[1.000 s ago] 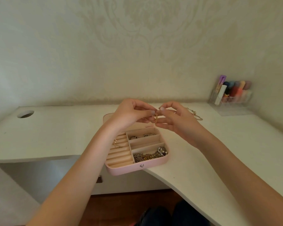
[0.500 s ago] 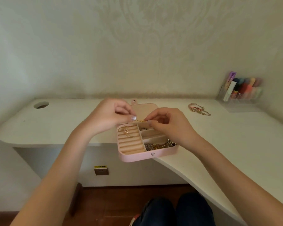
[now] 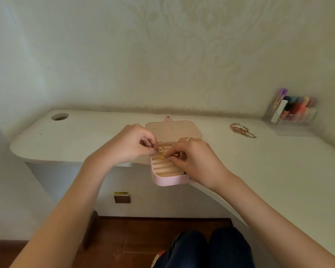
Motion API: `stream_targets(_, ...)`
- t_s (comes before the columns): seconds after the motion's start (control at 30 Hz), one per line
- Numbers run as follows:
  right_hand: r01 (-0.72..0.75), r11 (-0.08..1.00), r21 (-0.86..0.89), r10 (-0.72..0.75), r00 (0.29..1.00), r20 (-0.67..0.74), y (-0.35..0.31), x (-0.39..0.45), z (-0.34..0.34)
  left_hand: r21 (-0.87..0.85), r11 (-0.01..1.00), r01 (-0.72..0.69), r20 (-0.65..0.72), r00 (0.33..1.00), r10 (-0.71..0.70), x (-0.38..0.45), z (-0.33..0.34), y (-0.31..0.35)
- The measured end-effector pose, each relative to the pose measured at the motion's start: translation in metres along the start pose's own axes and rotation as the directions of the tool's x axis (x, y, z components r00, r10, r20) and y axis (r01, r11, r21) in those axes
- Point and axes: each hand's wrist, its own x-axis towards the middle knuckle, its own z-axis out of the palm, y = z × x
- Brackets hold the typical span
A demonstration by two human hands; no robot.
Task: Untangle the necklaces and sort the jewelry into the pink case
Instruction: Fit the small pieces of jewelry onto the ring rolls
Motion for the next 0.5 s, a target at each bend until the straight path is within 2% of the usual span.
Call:
stream_targets(0.13,-0.009,1.0,-0.016,0.009,1.0,0.005,-0.002,-0.001,0.001,0.077,0.997,-0.004,0.04,0.999,0.001,0.002,0.0,0.0)
stream_targets(0.27,-0.036,0.999,-0.003,0.036,0.999,0.024,-0.001,-0.004,0.007,0.082,0.996,0.018,0.073,0.997,-0.024,0.005,-0.002,0.001)
stream_targets(0.37,-0.065,0.998,0.008,0.064,0.998,0.013,-0.001,-0.004,0.01,0.134,0.989,0.067,0.159,0.983,-0.088,0.013,-0.006,0.003)
stream_targets(0.5,-0.078,0.997,0.016,0.078,0.997,0.003,-0.004,-0.006,0.012,0.31,0.946,0.098,0.319,0.927,-0.2,0.033,-0.011,0.014)
